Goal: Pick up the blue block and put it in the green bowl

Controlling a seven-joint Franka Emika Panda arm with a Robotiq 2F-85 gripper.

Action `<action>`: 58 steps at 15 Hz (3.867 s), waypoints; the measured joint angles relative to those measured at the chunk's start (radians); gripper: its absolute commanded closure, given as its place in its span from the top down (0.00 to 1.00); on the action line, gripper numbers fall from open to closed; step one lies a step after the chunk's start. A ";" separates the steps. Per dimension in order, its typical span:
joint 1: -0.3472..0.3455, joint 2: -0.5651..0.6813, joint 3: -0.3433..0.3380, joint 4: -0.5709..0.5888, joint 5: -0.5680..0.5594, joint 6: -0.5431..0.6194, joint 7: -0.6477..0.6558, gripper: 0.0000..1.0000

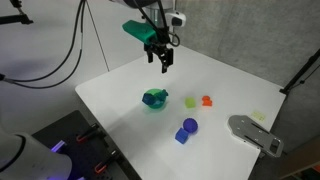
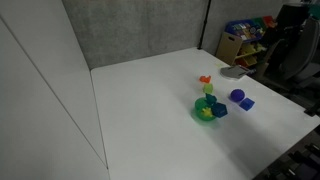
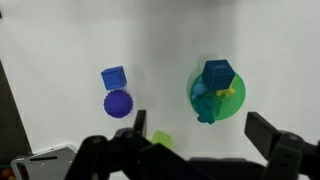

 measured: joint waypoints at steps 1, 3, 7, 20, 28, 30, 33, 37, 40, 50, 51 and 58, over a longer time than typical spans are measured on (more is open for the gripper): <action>-0.007 0.031 -0.008 0.006 0.000 0.027 0.000 1.00; -0.018 0.093 -0.025 0.022 0.003 0.073 -0.001 1.00; -0.043 0.218 -0.050 0.067 0.008 0.169 -0.001 1.00; -0.062 0.383 -0.084 0.132 -0.036 0.286 0.044 1.00; -0.063 0.594 -0.121 0.152 -0.075 0.344 0.102 1.00; -0.063 0.629 -0.123 0.152 -0.075 0.350 0.094 1.00; -0.063 0.680 -0.129 0.154 -0.101 0.405 0.086 1.00; -0.072 0.744 -0.134 0.166 -0.126 0.478 0.005 1.00; -0.097 0.779 -0.125 0.181 -0.126 0.498 -0.082 1.00; -0.165 0.868 -0.069 0.264 -0.104 0.498 -0.148 1.00; -0.165 0.875 -0.064 0.269 -0.101 0.498 -0.148 1.00; -0.158 0.934 -0.067 0.308 -0.101 0.529 -0.146 0.66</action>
